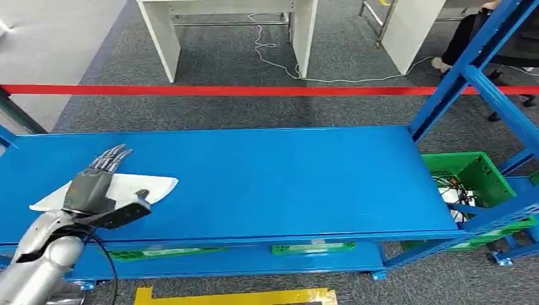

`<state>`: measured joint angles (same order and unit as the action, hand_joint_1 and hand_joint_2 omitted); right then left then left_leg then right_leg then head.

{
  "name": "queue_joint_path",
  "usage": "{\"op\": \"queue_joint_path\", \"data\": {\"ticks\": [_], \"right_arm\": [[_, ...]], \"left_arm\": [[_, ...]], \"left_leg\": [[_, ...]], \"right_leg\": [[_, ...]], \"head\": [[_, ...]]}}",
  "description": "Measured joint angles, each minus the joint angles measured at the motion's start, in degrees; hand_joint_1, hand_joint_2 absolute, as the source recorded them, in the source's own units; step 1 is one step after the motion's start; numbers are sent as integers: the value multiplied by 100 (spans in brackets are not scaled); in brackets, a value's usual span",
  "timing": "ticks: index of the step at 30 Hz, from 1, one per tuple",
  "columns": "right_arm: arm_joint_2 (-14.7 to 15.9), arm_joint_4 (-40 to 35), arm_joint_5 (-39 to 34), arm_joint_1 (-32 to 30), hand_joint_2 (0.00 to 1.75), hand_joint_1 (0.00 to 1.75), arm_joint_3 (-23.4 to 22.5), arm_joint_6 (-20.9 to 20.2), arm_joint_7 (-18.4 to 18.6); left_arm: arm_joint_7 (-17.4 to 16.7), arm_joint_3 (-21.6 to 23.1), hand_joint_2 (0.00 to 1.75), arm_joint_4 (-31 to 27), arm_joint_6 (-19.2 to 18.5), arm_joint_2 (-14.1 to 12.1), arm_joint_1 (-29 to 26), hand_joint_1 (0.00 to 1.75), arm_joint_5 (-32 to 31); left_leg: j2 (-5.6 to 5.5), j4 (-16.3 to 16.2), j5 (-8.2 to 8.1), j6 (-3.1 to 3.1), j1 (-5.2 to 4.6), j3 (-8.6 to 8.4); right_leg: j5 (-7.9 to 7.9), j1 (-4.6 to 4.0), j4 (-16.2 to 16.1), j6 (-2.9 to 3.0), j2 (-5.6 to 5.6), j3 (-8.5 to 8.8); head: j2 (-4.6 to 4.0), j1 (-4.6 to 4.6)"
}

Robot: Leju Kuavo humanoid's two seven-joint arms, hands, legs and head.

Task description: Take the parts from the cabinet and place them on the table.

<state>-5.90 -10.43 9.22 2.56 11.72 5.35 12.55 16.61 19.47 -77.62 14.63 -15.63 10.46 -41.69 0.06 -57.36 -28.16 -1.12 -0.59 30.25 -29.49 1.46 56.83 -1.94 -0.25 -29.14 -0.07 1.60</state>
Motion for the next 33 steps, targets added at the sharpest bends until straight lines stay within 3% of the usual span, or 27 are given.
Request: {"op": "queue_joint_path", "data": {"ticks": [5, 17, 18, 33], "right_arm": [[0, 2, 17, -4, 0, 0, -4, 0, 31], [0, 4, 63, -2, 0, 0, -7, -24, 46], [0, 4, 72, -2, 0, 0, -7, -28, 46], [2, 4, 162, 4, 0, 0, -4, -57, 44]], "left_arm": [[-15, -120, 0, -240, 439, -153, -396, 0, -345], [147, -308, 0, -347, 380, -159, -799, 0, -30], [169, -308, 175, -347, 336, -153, -798, 0, -19], [300, -210, 175, -229, 135, -22, -670, 0, 42]], "left_leg": [[1, 0, 0, 0, 0, 0], [0, 0, 0, 0, 0, 0], [0, 0, 0, 0, 0, 0], [0, 0, 1, 0, 0, -1]], "right_leg": [[0, 0, 0, 0, -3, -1], [0, 0, 0, 0, -2, -1], [0, 0, 0, 0, -2, 0], [0, 0, 0, 0, -1, -2]], "head": [[0, 0], [0, 0], [0, 0], [0, 2]]}}
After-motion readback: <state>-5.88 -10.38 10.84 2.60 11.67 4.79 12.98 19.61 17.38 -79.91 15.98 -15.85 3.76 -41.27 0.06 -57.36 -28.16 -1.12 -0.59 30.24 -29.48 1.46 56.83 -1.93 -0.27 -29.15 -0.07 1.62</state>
